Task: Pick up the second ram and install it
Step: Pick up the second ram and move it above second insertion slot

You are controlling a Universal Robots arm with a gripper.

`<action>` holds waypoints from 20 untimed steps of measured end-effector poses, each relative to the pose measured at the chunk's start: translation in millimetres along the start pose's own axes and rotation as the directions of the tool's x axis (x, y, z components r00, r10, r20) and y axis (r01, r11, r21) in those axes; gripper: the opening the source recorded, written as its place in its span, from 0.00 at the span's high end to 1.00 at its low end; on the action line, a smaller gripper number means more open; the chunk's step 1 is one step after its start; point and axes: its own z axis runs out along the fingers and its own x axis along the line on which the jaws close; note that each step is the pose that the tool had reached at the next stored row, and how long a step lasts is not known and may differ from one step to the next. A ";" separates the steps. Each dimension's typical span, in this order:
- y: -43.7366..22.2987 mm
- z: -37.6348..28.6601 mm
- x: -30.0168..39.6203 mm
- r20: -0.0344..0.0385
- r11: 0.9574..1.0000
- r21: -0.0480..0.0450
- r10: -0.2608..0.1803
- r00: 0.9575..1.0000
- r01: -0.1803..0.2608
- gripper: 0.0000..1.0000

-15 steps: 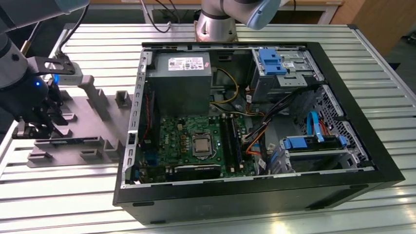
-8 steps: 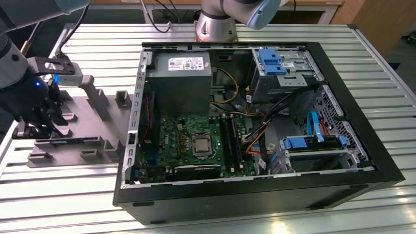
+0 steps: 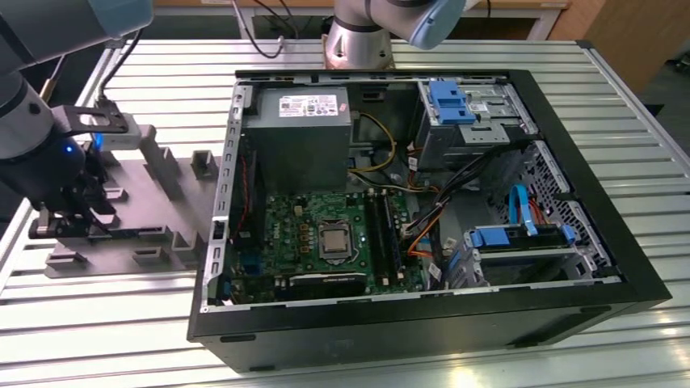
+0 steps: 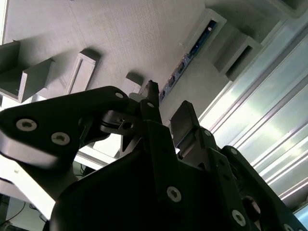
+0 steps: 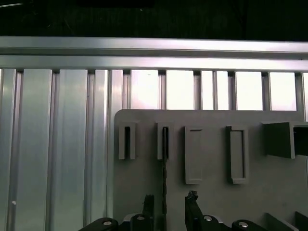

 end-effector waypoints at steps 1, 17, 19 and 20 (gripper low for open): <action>0.2 1.8 0.1 0.000 1.000 0.000 0.000 1.000 0.000 0.62; 5.8 27.9 3.0 0.000 1.000 0.000 0.000 1.000 0.000 0.70; 6.2 28.7 3.2 0.000 1.000 0.000 0.000 1.000 0.000 0.70; 6.2 28.7 3.2 0.000 1.000 0.000 0.000 1.000 0.000 0.70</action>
